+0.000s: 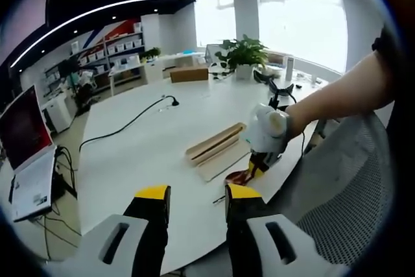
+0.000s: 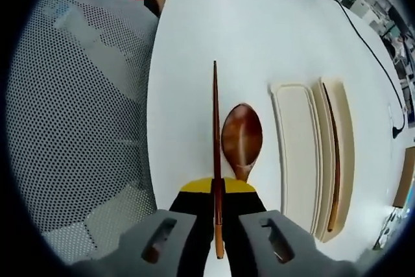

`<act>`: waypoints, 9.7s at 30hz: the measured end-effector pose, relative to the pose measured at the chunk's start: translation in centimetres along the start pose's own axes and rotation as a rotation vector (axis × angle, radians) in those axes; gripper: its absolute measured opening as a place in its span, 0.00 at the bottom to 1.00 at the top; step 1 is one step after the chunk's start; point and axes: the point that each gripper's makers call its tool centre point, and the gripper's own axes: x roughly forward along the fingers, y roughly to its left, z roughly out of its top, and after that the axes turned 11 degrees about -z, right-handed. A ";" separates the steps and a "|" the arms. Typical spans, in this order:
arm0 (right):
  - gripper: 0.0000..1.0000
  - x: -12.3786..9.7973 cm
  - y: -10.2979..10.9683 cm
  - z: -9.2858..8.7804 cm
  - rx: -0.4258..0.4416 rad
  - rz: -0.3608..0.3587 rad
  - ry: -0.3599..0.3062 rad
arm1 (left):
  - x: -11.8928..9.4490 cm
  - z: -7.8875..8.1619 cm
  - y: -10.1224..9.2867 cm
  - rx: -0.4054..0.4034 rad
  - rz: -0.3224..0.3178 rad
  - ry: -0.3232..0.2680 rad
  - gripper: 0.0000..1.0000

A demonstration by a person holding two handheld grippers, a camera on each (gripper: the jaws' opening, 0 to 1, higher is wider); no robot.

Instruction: Arrange the utensils inside the cutlery case until each visible utensil rests in its matching compartment.

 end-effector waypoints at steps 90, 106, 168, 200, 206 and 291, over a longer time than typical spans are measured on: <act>0.00 -1.0 -16.0 -1.5 -0.149 -0.469 0.035 | 0.2 -0.6 0.4 -0.033 0.009 0.023 0.34; 0.00 0.8 -16.4 -1.7 -0.186 -0.460 0.068 | 0.4 -0.9 0.2 -0.034 -0.005 0.042 0.34; 0.05 1.4 -17.2 -1.6 -0.231 -0.440 0.059 | 0.5 -1.3 0.4 -0.053 -0.002 0.063 0.34; 0.27 -3.2 -15.3 -3.6 -0.096 -0.508 0.015 | 0.3 -0.7 0.4 -0.029 0.007 0.036 0.34; 0.28 -3.7 -14.4 -4.2 -0.071 -0.503 0.007 | 0.3 -0.7 0.4 -0.026 0.009 0.036 0.34; 0.31 0.6 -0.2 -3.8 0.031 -0.034 -0.061 | -0.4 -1.5 1.8 -0.024 0.093 0.066 0.33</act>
